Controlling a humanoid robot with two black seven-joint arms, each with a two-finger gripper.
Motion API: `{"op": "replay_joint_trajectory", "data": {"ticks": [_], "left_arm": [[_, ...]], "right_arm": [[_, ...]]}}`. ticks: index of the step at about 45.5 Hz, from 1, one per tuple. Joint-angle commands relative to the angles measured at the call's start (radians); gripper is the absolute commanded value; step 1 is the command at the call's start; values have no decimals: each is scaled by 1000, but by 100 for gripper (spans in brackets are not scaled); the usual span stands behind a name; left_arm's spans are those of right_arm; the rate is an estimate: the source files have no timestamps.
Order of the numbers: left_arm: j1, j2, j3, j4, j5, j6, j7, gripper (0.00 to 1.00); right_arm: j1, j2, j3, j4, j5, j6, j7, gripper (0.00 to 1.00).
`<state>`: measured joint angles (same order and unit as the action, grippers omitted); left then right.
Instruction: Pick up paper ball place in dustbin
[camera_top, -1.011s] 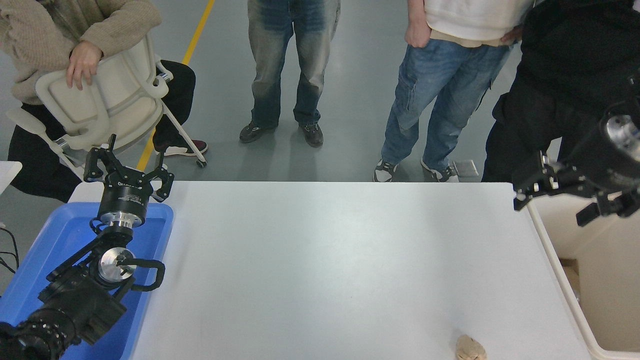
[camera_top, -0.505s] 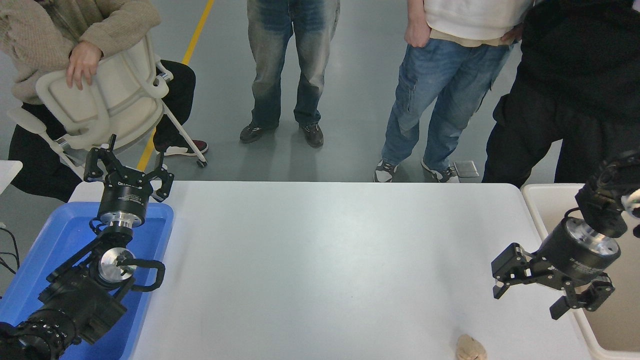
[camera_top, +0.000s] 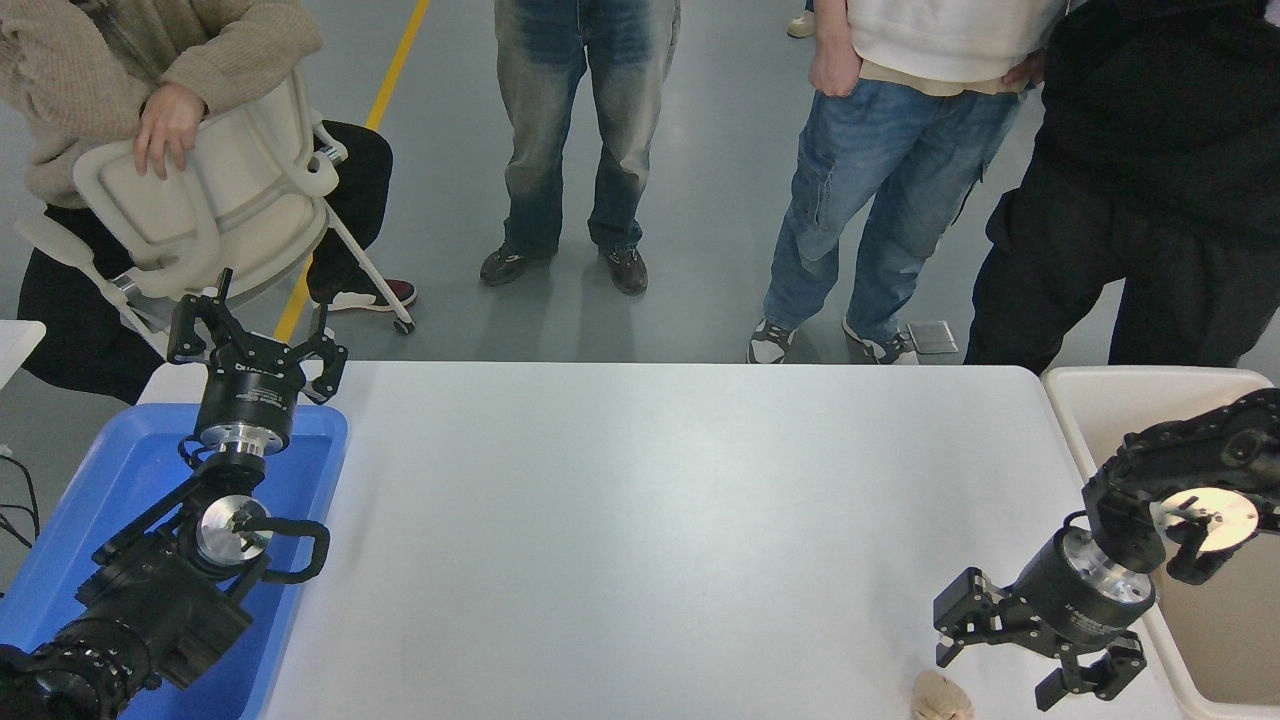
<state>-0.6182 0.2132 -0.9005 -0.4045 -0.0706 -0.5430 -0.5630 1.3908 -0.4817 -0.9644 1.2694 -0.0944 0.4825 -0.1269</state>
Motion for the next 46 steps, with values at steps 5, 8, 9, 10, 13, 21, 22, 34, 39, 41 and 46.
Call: {"op": "replay_joint_trajectory", "data": {"ticks": [5,8,9,10,13,21,22,34,39,41,46], "left_arm": [[0,0,-1,0,0,0,0,99],[0,0,-1,0,0,0,0,99],[0,0,-1,0,0,0,0,99],[2,0,-1,1,0,0,0,99],[0,0,0,0,0,0,0,99],[2,0,-1,1,0,0,0,99],[0,0,0,0,0,0,0,99],[0,0,-1,0,0,0,0,99],[0,0,-1,0,0,0,0,99],[0,0,-1,1,0,0,0,99],[2,0,-1,0,0,0,0,99]], "right_arm": [[-81,61,24,-15,-50,-108,0,100],[-81,61,38,-10,-45,-102,1,100],[-79,61,42,-7,-45,-101,0,100],[-81,63,46,-7,-45,-99,1,100],[-87,68,61,-7,-47,-99,1,100],[-133,95,79,-24,-56,-111,0,99],[-136,97,82,-28,-56,-111,0,98],[-164,110,84,-62,-120,-113,0,95],[-165,112,84,-62,-120,-113,0,95],[-165,114,84,-61,-119,-113,0,94],[-165,114,84,-61,-119,-114,0,77]]}}
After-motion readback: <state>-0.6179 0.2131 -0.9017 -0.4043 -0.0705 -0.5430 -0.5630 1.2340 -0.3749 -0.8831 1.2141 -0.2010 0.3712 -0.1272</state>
